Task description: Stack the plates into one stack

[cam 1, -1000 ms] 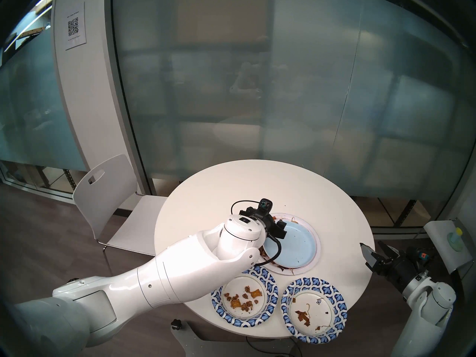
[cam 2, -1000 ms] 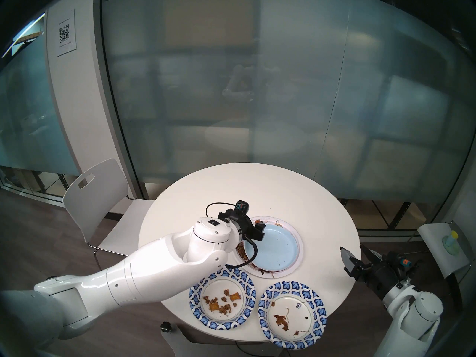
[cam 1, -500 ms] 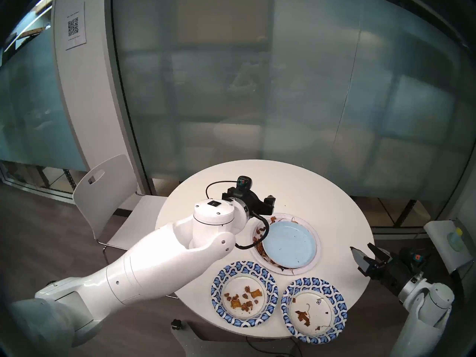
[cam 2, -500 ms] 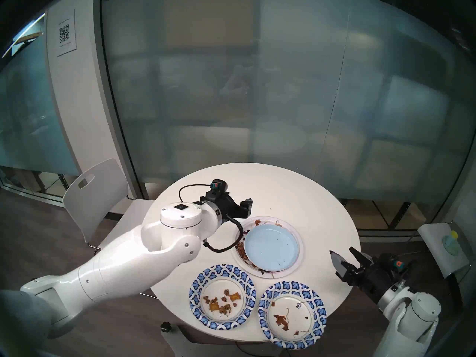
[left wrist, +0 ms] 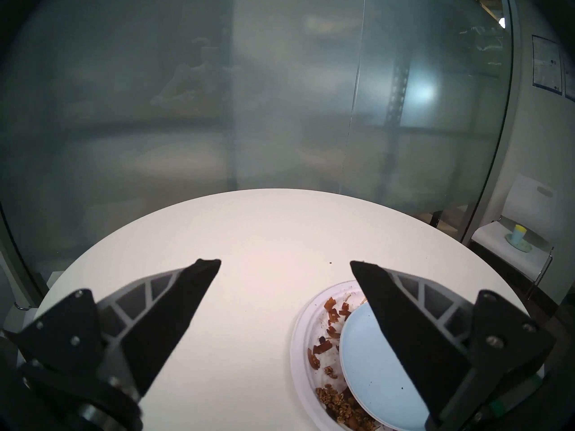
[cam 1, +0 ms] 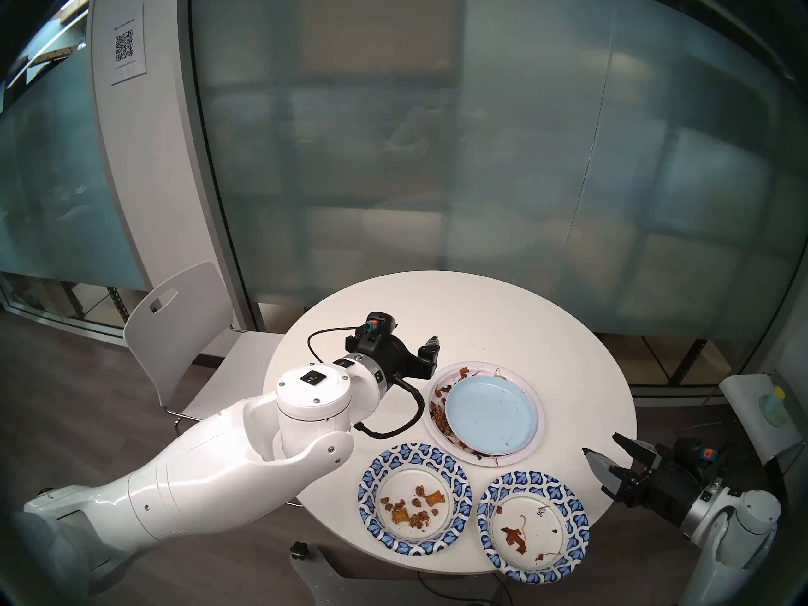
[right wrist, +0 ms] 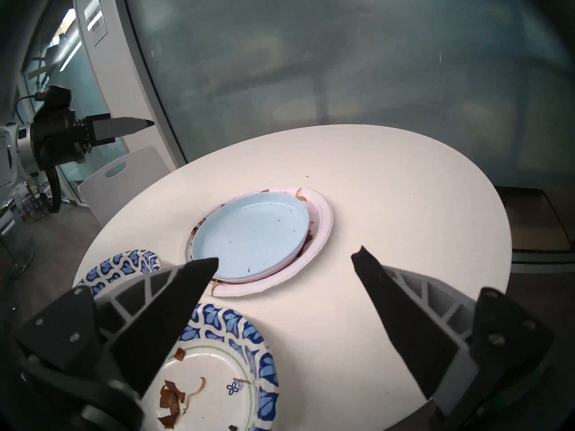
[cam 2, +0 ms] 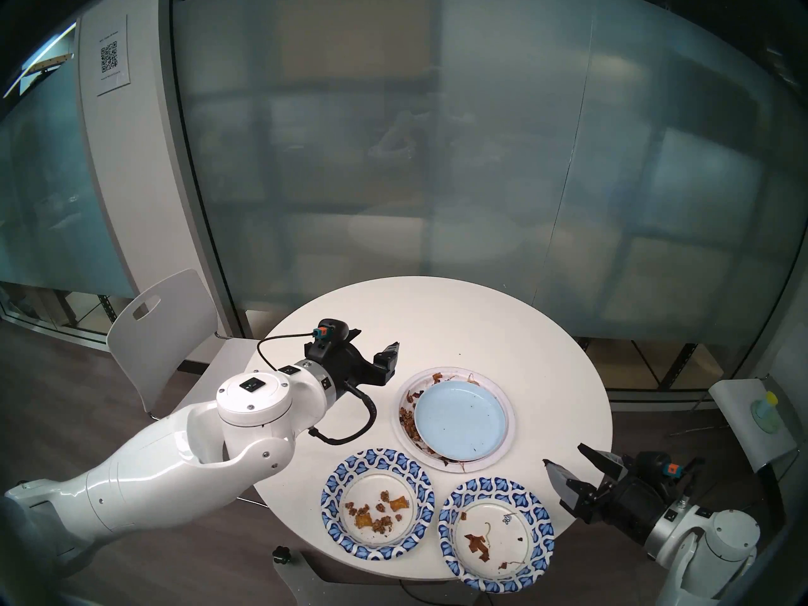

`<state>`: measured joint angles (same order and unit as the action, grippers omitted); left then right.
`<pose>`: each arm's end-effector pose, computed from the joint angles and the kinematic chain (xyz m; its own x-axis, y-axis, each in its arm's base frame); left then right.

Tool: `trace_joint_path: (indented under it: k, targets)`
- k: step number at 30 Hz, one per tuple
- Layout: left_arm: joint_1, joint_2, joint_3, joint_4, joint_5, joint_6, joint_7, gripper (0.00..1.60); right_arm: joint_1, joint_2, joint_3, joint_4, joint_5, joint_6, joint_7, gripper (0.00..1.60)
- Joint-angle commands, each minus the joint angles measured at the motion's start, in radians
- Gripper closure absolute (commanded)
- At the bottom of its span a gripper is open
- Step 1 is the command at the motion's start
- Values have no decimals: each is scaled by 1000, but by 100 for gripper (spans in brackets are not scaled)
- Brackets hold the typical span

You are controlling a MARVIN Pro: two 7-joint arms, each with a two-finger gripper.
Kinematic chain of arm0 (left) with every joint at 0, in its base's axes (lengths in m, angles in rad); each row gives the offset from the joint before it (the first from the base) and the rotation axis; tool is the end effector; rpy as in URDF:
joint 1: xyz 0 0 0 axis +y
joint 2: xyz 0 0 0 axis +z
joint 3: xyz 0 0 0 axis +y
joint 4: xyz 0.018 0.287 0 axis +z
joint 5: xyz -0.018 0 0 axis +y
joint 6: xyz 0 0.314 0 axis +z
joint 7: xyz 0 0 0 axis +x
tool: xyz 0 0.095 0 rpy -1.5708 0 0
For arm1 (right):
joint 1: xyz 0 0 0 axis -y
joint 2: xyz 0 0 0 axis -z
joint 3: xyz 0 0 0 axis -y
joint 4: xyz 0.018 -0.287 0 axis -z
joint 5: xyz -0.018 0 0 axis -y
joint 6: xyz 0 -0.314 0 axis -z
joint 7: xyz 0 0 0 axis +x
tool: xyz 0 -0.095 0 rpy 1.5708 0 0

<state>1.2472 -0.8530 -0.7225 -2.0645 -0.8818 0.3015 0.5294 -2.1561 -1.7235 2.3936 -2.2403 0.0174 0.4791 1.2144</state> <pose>0.3569 -0.1111 -0.2111 0.2400 -0.0622 0.9688 -0.4350 -0.8990 0.0500 0.1609 -0.1474 -0.2537 0.4302 -0.0227 0.9025 0.3331 -0.9251 -0.1820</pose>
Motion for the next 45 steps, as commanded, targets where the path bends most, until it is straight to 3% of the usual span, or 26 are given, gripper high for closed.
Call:
trace_joint_path:
  k: [1,8,15,45]
  targets:
    - [39,60,-17,-32,48,-98,-18,0,-108,-22,22,-54,-11,-28,48,0]
    - [53,86,-29,-31,98,-175,-19,0,-120,-30,28,-21,-31,-46,76,0]
    - [73,106,-46,-26,87,-204,-22,0,-118,-31,20,3,-50,-54,79,0]
    - [102,137,-69,-20,70,-237,-11,0,-12,61,-43,150,-149,-10,66,0]
